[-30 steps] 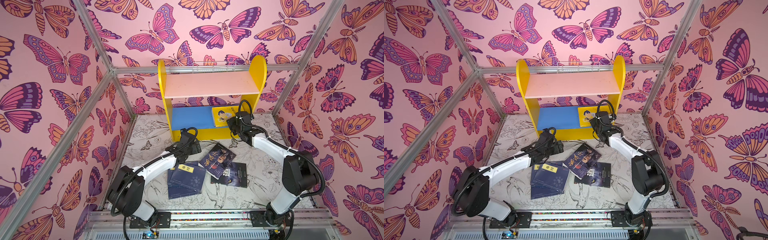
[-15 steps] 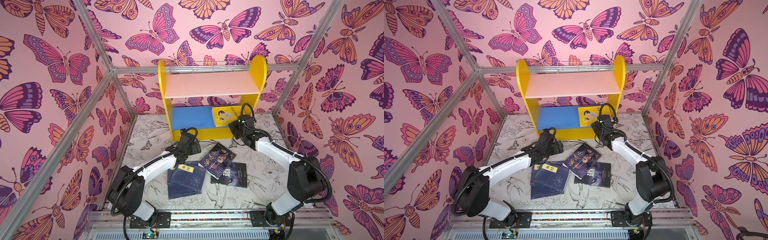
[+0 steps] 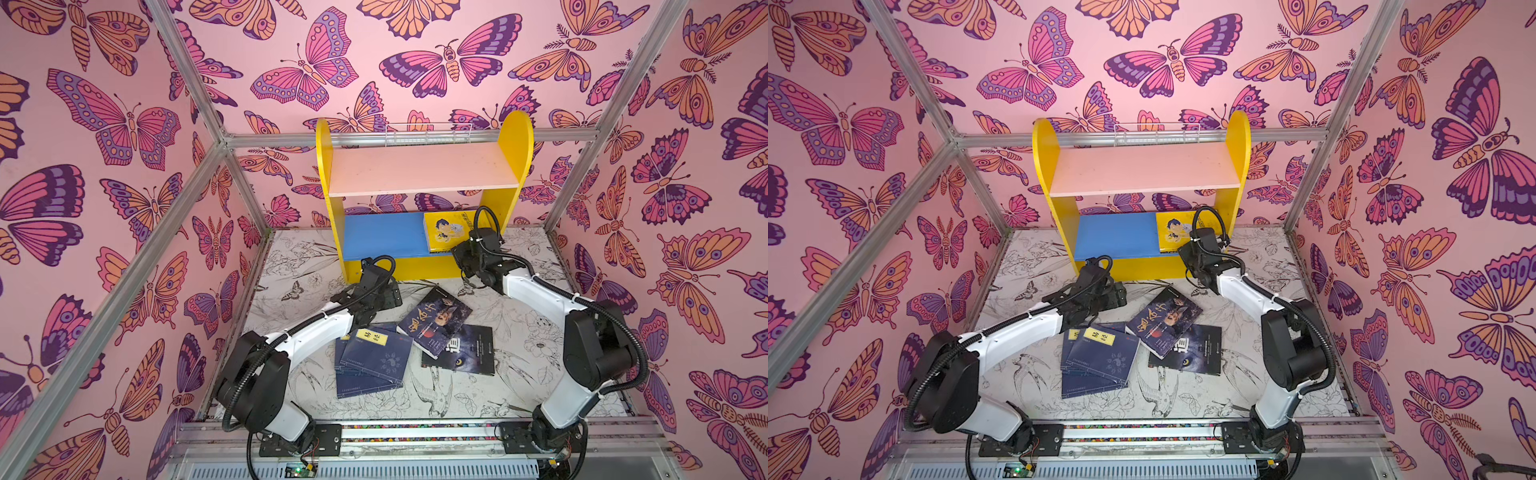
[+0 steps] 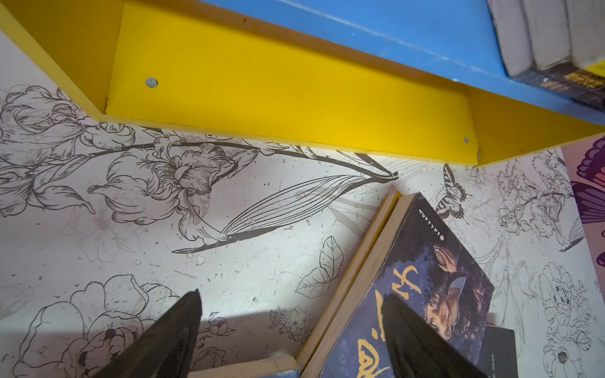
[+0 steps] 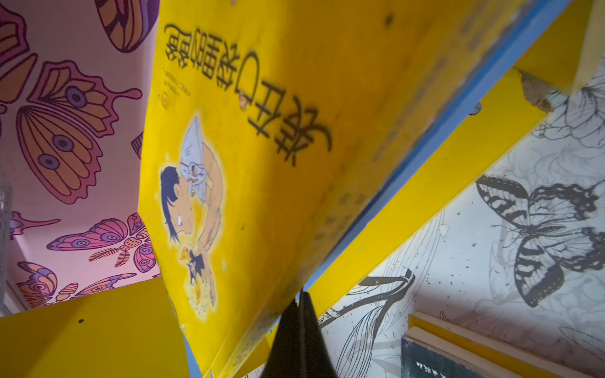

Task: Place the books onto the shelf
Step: 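Lay the yellow book flat on the black book and open the right gripper, then reach the right gripper to the dark blue portrait-cover book in the pile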

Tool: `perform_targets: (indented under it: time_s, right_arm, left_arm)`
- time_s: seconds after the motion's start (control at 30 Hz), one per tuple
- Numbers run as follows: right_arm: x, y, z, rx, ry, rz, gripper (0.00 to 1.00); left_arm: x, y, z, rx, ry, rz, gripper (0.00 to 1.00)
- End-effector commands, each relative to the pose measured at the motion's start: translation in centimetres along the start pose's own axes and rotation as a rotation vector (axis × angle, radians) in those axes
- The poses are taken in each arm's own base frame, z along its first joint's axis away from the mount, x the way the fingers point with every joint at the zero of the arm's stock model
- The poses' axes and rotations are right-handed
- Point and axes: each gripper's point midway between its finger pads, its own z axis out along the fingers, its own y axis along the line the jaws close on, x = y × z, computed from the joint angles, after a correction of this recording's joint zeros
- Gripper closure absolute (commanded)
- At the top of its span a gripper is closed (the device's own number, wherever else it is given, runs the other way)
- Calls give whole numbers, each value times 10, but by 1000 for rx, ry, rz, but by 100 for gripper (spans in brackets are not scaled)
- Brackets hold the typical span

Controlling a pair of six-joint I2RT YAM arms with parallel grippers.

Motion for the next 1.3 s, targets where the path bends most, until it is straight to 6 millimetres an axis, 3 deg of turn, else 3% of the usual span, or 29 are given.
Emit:
perform_targets:
  time_s: [0.0,0.47,0.7,0.97,1.03,1.13,1.27]
  right_arm:
    - [-9,22,0,-43,-19,9,100]
    - [-18,12,6,8,-29,-3,100]
    - [-38,2,-8,49,-81,-35,100]
    - [-55,-11,-34,63,-122,-109,91]
    - [-51,-12,-43,54,-94,-178,89]
    - [-25,-16,-61,30,44,-334,82]
    - [22,-72,-77,105,286,-465,71]
  left_arm:
    - [5,8,-3,-32,3,16,12]
    - [5,8,-2,-37,6,27,12]
    - [6,6,1,-28,17,27,13]
    - [6,1,2,-12,26,27,13]
    - [6,-2,3,2,34,40,13]
    - [9,-13,5,57,56,90,13]
    - [27,-33,16,156,154,161,13]
